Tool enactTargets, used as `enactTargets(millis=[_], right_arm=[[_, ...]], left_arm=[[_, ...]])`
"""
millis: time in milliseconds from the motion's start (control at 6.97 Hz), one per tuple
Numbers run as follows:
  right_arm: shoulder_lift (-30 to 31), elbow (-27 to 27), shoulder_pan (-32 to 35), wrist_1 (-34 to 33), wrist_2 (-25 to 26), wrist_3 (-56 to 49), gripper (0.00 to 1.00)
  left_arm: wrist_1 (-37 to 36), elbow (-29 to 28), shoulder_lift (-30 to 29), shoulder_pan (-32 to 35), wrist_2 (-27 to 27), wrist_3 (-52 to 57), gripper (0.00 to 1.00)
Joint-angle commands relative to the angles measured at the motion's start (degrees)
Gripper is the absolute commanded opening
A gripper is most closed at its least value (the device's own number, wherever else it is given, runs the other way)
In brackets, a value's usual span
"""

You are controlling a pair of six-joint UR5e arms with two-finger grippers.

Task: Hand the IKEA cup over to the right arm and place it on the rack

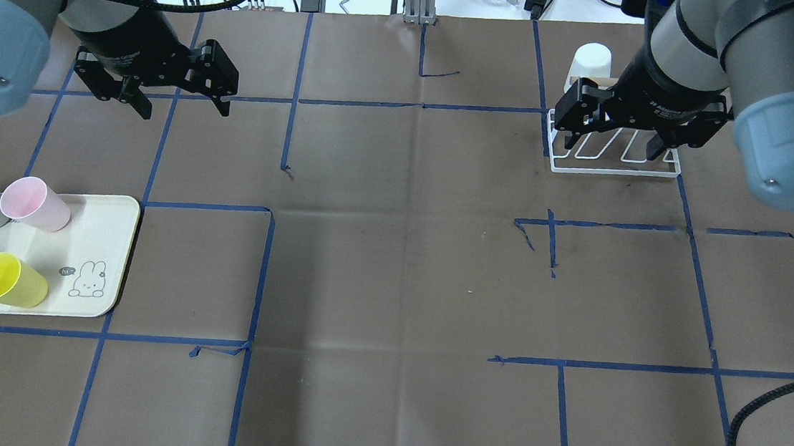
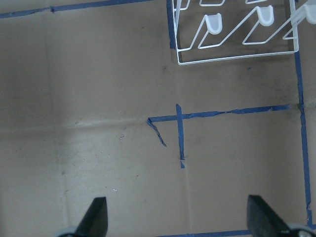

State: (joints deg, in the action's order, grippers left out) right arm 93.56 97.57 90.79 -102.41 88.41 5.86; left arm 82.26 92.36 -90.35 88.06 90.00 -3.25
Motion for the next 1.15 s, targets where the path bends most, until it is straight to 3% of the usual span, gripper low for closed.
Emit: enactTargets(millis=[0,1004], right_arm=[[0.0,0.0,0.0,0.1,0.0,0.0,1.0],[0.1,-0.1,0.0,-0.3,0.0,-0.1,1.0]], left_arm=[[0.0,-0.1,0.0,0.0,0.0,0.0,1.0],[0.0,0.0,-0.1,0.0,0.0,0.0,1.0]])
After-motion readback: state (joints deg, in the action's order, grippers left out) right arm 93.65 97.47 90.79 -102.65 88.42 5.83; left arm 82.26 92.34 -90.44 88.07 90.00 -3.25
